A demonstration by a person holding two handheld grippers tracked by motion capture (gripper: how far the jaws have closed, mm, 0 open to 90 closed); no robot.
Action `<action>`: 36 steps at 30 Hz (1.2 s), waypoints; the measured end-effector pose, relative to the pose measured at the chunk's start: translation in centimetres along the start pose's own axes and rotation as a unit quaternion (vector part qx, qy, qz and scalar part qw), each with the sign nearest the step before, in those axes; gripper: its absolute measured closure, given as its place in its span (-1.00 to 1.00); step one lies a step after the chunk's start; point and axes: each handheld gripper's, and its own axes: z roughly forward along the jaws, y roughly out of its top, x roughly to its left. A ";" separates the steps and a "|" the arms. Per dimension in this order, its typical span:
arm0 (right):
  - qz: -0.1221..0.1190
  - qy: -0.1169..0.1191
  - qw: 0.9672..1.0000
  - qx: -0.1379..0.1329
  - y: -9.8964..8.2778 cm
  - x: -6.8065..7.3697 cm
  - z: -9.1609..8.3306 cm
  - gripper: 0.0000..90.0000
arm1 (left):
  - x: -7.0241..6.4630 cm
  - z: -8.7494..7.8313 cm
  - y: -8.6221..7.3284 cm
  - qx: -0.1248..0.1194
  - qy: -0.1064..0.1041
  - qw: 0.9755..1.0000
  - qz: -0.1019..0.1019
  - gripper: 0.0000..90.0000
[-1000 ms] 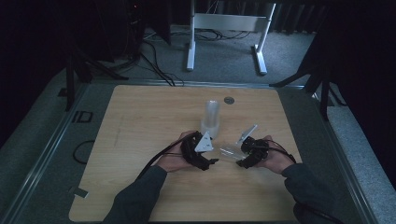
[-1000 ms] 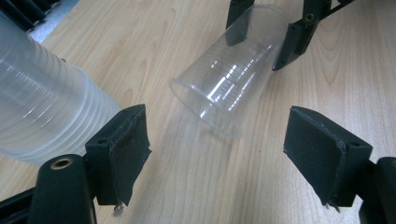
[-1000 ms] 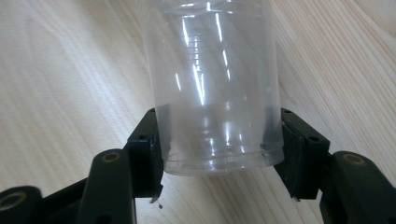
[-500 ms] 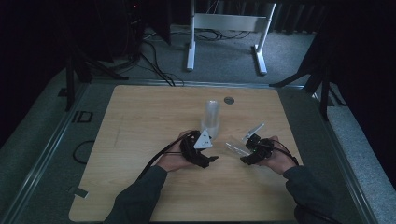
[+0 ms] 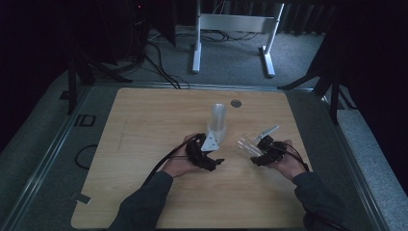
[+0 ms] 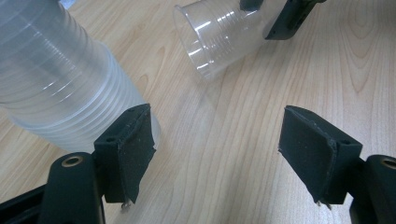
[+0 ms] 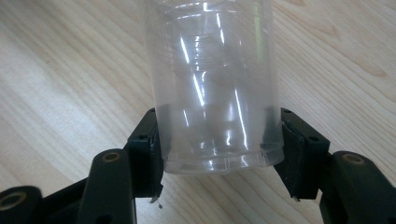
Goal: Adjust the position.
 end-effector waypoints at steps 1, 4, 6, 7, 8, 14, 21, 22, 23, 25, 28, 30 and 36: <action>0.003 -0.004 1.000 -0.002 0.0 -0.1 0.0 -0.07 | 0.0 0.0 0.0 0.001 0.002 1.000 0.000 -0.42; 0.016 -0.009 1.000 -0.008 -0.1 -0.3 0.0 -0.07 | 0.1 -0.1 0.1 -0.002 0.002 1.000 -0.007 -0.42; 0.019 -0.011 1.000 -0.010 -0.1 -0.3 0.1 -0.07 | 0.1 -0.1 0.1 -0.002 0.006 1.000 -0.008 -0.42; 0.029 -0.017 0.999 -0.015 -0.2 -0.4 0.2 -0.07 | 0.2 0.0 0.2 -0.002 0.009 1.000 -0.011 -0.42; 0.034 -0.019 0.999 -0.016 -0.3 -0.4 0.3 -0.07 | 0.2 0.0 0.2 0.000 0.010 1.000 -0.014 -0.42; 0.062 -0.041 0.997 -0.025 -0.5 -0.5 0.6 -0.07 | 0.3 0.1 0.3 0.002 0.013 1.000 -0.020 -0.42; 0.097 -0.066 0.992 -0.042 -0.7 -0.6 0.8 -0.07 | 0.3 0.2 0.5 -0.003 0.016 0.999 -0.030 -0.42; 0.103 -0.067 0.992 -0.043 -0.8 -0.7 0.8 -0.07 | 0.3 0.2 0.5 -0.002 0.018 0.999 -0.030 -0.42; 0.106 -0.067 0.991 -0.044 -0.8 -0.7 0.8 -0.07 | 0.3 0.2 0.5 -0.001 0.019 0.999 -0.032 -0.42; 0.110 -0.068 0.991 -0.047 -0.8 -0.7 0.8 -0.07 | 0.3 0.3 0.6 0.003 0.023 0.999 -0.035 -0.42; 0.114 -0.091 0.988 -0.056 -0.8 -0.4 0.9 -0.07 | 0.4 0.4 0.6 0.004 0.026 0.999 -0.040 -0.42; 0.122 -0.093 0.986 -0.061 -0.8 -0.3 0.9 -0.07 | 0.4 0.4 0.6 0.003 0.027 0.999 -0.044 -0.41; 0.149 -0.098 0.980 -0.087 -1.0 -0.5 0.6 -0.07 | 0.5 0.3 0.6 -0.002 0.022 0.998 -0.051 -0.41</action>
